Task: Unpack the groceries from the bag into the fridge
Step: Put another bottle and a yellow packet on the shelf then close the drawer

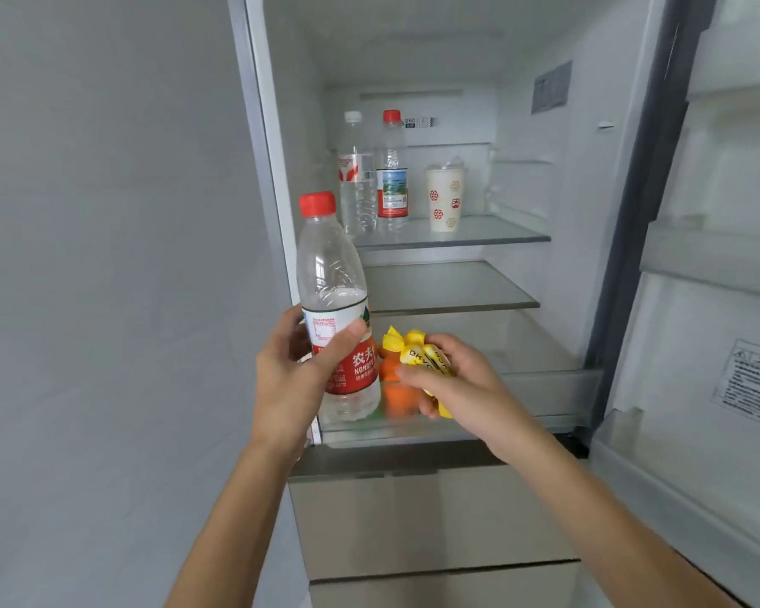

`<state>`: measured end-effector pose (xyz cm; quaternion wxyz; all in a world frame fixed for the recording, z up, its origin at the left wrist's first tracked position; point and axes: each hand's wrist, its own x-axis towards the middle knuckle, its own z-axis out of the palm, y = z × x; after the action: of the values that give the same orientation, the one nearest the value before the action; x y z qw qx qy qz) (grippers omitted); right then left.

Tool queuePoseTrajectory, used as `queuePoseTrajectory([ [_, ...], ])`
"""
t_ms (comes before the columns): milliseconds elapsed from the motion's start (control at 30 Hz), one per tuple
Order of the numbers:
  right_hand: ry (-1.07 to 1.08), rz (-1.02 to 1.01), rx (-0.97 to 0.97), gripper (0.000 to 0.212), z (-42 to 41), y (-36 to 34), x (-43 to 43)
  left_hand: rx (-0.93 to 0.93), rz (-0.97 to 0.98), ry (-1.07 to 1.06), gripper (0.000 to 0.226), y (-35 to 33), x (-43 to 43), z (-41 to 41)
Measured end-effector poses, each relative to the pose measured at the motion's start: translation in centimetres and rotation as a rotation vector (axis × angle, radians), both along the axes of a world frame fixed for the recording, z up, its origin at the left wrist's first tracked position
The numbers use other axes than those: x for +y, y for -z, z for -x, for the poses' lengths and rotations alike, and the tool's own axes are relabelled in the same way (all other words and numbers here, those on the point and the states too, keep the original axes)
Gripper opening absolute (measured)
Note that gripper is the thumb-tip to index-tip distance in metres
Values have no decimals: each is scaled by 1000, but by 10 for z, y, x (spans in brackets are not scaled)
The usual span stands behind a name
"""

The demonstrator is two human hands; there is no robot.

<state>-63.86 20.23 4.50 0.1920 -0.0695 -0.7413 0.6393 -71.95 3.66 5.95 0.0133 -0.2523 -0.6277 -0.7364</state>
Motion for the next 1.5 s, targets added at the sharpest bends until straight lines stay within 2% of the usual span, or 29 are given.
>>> queuePoseTrajectory([
  [133, 32, -1, 164, 13, 52, -40, 40, 112, -61, -27, 37, -43, 58, 38],
  [267, 140, 17, 302, 18, 107, -80, 82, 229, -67, -75, 34, -84, 108, 88],
  [433, 111, -80, 286, 37, 173, -115, 123, 243, 3, -145, 55, -120, 152, 164],
  [600, 76, -37, 222, 51, 227, -118, 150, 191, 118, -179, 69, -126, 182, 219],
  [733, 66, -42, 226, 32, 251, -113, 159, 182, 182, -224, 72, -121, 199, 244],
  [833, 38, -57, 218, 23, 262, -106, 164, 166, 203, -207, 48, -114, 204, 256],
  [900, 41, -66, 203, 22, 269, -102, 166, 169, 206, -201, 41, -111, 206, 265],
  [1100, 51, -118, 182, 23, 277, -101, 168, 197, 291, -318, 82, -112, 206, 266],
  [1333, 154, -188, 170, 27, 255, -98, 161, 254, 430, -349, 91, -114, 193, 254],
  [1400, 200, -236, 176, 24, 240, -94, 163, 332, 441, -432, 80, -108, 190, 246],
  [1500, 282, -297, 176, 15, 206, -85, 165, 547, 305, -490, 45, -96, 190, 219],
])
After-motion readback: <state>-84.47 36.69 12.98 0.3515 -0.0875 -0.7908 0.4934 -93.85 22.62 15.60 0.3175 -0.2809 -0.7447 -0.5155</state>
